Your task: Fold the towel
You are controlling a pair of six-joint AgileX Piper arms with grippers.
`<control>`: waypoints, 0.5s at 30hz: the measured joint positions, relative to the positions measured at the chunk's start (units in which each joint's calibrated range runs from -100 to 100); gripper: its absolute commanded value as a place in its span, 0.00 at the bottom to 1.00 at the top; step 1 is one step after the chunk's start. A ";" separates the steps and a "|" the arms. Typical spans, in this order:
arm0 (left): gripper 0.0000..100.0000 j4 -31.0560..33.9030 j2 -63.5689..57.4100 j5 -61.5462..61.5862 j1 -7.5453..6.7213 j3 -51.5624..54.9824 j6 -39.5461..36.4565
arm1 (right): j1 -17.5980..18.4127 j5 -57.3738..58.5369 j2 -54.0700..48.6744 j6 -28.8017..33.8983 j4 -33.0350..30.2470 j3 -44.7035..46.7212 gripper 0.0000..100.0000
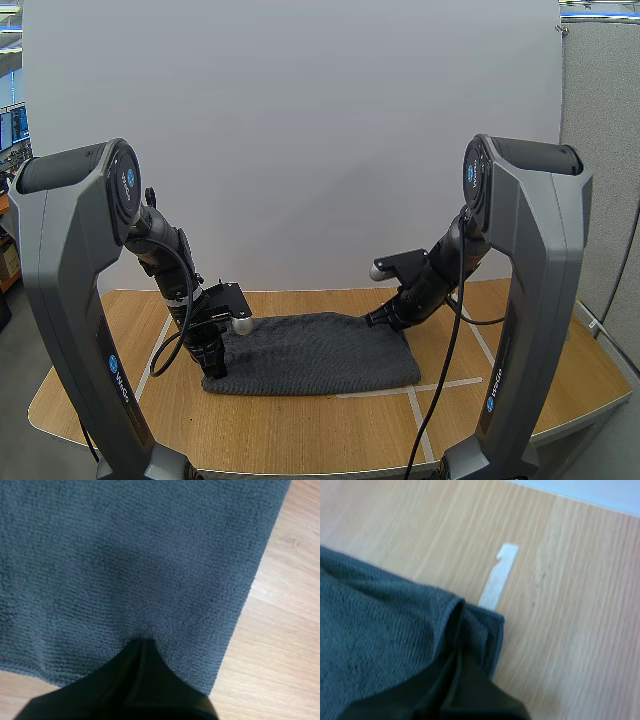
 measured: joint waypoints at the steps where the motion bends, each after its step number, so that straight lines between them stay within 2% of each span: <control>1: 0.00 0.00 0.00 0.00 0.00 0.00 0.00 | 0.00 -0.40 0.18 0.00 -0.15 0.00 0.00; 9: 0.00 0.23 0.00 0.00 0.00 0.00 -0.79 | -0.08 -4.36 2.45 -0.31 -1.61 -0.31 0.00; 15: 0.00 -0.91 -0.98 -1.14 0.38 0.12 -1.28 | -2.29 -6.18 1.35 -0.31 -3.21 -0.31 0.00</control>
